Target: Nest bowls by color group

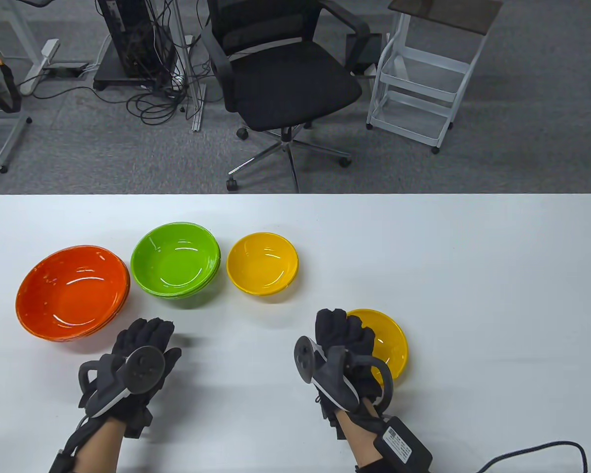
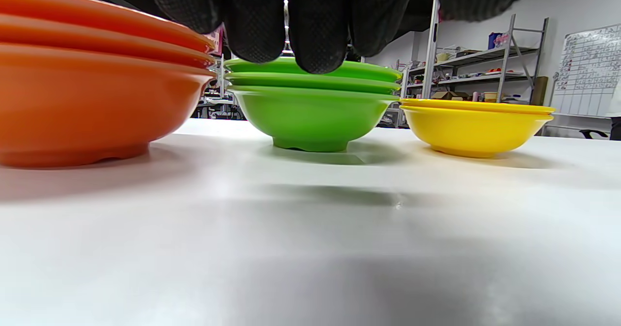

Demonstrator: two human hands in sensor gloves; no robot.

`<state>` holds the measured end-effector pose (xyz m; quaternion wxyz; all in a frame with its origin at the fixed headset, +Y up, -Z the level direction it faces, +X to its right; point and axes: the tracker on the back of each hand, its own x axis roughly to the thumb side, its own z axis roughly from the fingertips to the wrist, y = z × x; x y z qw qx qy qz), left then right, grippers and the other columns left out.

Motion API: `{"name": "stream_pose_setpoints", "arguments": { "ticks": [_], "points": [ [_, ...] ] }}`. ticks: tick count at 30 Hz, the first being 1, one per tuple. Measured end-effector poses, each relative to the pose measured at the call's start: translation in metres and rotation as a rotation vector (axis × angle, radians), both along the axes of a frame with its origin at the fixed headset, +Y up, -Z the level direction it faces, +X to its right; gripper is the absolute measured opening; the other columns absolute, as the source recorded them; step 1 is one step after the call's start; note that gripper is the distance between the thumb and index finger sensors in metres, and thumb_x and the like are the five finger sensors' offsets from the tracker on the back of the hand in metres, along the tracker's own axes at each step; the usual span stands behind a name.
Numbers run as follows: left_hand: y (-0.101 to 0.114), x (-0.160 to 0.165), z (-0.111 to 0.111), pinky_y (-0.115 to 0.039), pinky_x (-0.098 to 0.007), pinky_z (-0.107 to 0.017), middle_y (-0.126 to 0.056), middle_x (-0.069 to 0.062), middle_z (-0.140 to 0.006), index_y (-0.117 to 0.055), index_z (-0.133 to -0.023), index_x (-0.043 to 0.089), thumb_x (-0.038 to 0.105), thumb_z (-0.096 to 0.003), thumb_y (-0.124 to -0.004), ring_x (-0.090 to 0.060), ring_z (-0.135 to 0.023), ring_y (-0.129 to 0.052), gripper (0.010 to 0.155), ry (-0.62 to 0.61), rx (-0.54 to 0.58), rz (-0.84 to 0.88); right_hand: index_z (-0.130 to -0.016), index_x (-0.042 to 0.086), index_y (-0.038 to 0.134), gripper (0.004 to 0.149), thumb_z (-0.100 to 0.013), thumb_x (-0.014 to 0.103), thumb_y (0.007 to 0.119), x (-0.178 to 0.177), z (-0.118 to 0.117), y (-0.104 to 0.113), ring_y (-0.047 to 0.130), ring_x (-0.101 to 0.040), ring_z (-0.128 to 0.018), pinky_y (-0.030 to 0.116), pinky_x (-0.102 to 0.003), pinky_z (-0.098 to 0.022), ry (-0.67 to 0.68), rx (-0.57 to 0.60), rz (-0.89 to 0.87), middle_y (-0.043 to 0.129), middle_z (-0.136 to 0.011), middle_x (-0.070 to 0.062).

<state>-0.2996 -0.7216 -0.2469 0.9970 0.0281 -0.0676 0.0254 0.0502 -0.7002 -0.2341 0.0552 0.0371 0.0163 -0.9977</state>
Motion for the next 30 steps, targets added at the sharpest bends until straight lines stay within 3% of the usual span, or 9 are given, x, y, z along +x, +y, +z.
{"name": "stream_pose_setpoints", "arguments": {
  "ticks": [3, 14, 24, 30],
  "points": [
    [0.000, 0.002, 0.002, -0.062, -0.058, -0.078, -0.073, -0.010, -0.112, -0.063, -0.106, 0.025, 0.051, -0.0492, -0.064, -0.043, -0.106, -0.071, 0.062, -0.002, 0.017, -0.042, -0.113, 0.013, 0.042, 0.083, -0.050, 0.062, 0.064, 0.007, -0.001, -0.009, 0.054, -0.048, -0.109, 0.054, -0.064, -0.077, -0.007, -0.038, 0.060, 0.044, -0.119, -0.017],
    [-0.007, 0.000, 0.002, -0.062, -0.059, -0.077, -0.074, -0.011, -0.112, -0.064, -0.106, 0.024, 0.051, -0.0492, -0.064, -0.044, -0.106, -0.071, 0.063, 0.002, -0.026, -0.053, -0.110, 0.005, 0.050, 0.084, -0.049, 0.061, 0.067, 0.001, 0.007, -0.022, 0.066, -0.048, -0.102, 0.063, -0.063, -0.071, -0.041, -0.074, 0.093, 0.054, -0.114, -0.023],
    [-0.005, -0.002, 0.002, -0.061, -0.059, -0.077, -0.073, -0.011, -0.112, -0.064, -0.105, 0.025, 0.051, -0.0492, -0.064, -0.044, -0.106, -0.070, 0.062, 0.003, -0.024, -0.037, -0.108, 0.011, 0.052, 0.068, -0.054, 0.050, 0.067, -0.002, 0.002, -0.042, 0.071, -0.043, -0.100, 0.068, -0.058, -0.069, -0.043, -0.181, 0.111, 0.058, -0.113, -0.018],
    [-0.005, -0.003, 0.002, -0.061, -0.059, -0.078, -0.074, -0.011, -0.112, -0.064, -0.105, 0.025, 0.051, -0.0493, -0.064, -0.044, -0.106, -0.071, 0.062, 0.001, -0.027, -0.030, -0.105, 0.014, 0.057, 0.053, -0.057, 0.038, 0.064, -0.002, -0.001, -0.045, 0.079, -0.035, -0.096, 0.076, -0.050, -0.066, -0.051, -0.133, 0.138, 0.066, -0.109, -0.011]
  ]
}}
